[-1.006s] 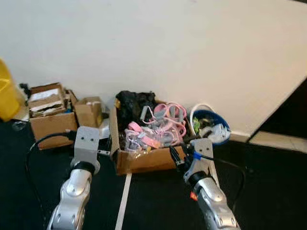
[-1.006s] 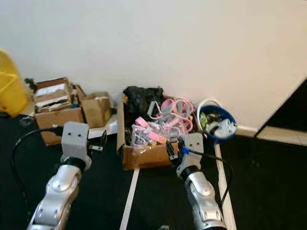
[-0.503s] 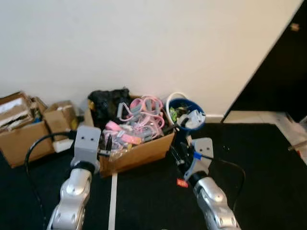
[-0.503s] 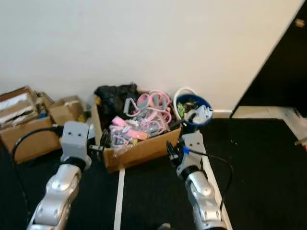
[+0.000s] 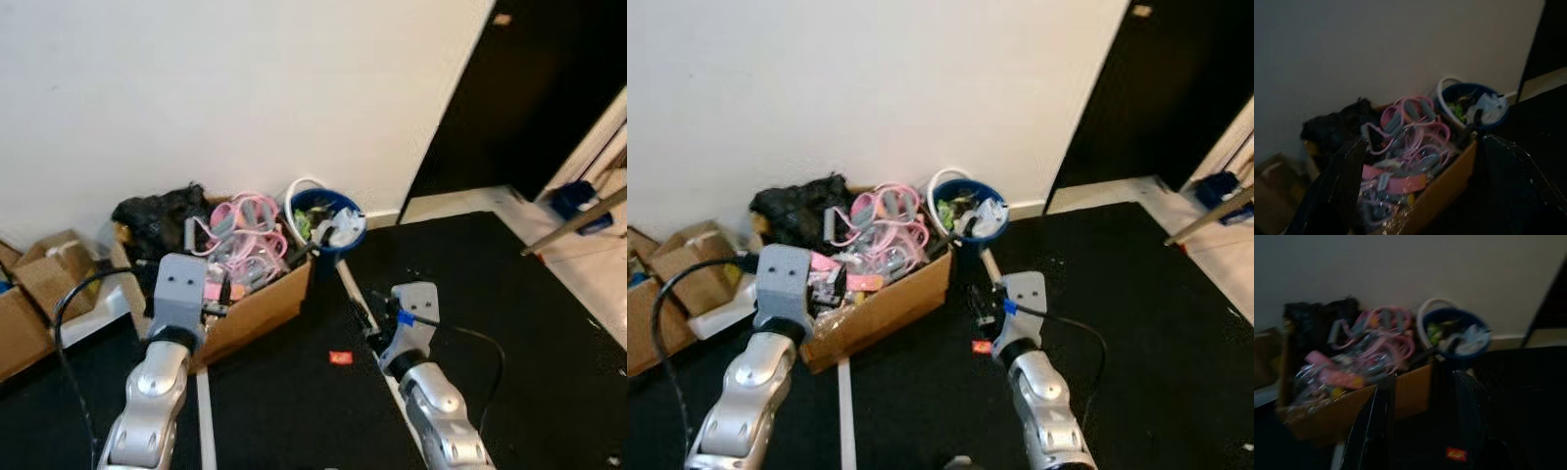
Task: Picking trash to rubbish bin
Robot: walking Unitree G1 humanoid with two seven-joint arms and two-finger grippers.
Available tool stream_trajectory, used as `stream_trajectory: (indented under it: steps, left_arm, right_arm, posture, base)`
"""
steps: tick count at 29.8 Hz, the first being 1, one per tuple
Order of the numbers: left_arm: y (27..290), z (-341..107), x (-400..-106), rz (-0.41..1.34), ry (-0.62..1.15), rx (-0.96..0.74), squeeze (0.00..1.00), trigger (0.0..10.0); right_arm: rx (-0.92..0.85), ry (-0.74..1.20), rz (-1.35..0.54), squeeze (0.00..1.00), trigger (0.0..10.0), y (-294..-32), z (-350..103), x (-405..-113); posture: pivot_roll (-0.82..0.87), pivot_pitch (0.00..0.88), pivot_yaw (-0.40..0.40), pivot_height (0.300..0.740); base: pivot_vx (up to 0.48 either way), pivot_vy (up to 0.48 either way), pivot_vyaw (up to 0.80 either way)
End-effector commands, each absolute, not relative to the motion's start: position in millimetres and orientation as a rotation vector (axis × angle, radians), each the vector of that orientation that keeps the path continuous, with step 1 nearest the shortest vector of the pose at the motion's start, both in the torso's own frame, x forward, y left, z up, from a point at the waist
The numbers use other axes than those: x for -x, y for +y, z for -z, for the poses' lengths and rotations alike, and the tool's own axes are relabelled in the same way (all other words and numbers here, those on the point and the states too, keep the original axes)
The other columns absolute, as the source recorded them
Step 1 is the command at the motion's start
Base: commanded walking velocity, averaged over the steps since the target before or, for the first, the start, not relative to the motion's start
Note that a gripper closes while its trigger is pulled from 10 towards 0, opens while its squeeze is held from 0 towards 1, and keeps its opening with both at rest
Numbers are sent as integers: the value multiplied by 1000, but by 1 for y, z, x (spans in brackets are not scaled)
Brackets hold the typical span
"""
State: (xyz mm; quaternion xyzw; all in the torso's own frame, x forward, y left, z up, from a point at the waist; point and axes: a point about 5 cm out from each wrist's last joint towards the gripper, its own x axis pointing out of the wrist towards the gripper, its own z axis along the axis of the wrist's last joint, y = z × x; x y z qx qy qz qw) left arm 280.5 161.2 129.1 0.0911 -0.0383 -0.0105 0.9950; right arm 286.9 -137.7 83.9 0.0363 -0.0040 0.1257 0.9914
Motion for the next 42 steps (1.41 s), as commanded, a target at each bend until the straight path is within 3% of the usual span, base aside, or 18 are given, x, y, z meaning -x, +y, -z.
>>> stream_trajectory:
  steps: [1,24,42]
  left_arm:
    - [162,-122,-279,25,-45,-181,0,10000]
    - [160,-123,-282,42,-35,-185,0,10000]
    - [168,-120,-279,11,-26,-196,0,10000]
  right_arm:
    - [-70,20,-243,0,10000,-139,-78,-283]
    - [-65,-1,-189,0,10000,-155,-84,-284]
    - [-52,20,-158,0,10000,-169,-81,-277]
  posture:
    - [-4,133,-58,740]
    - [-12,154,-12,740]
    - [-11,145,-37,740]
  base:
    - [0,0,-550]
    - [0,0,-558]
    - [0,0,-563]
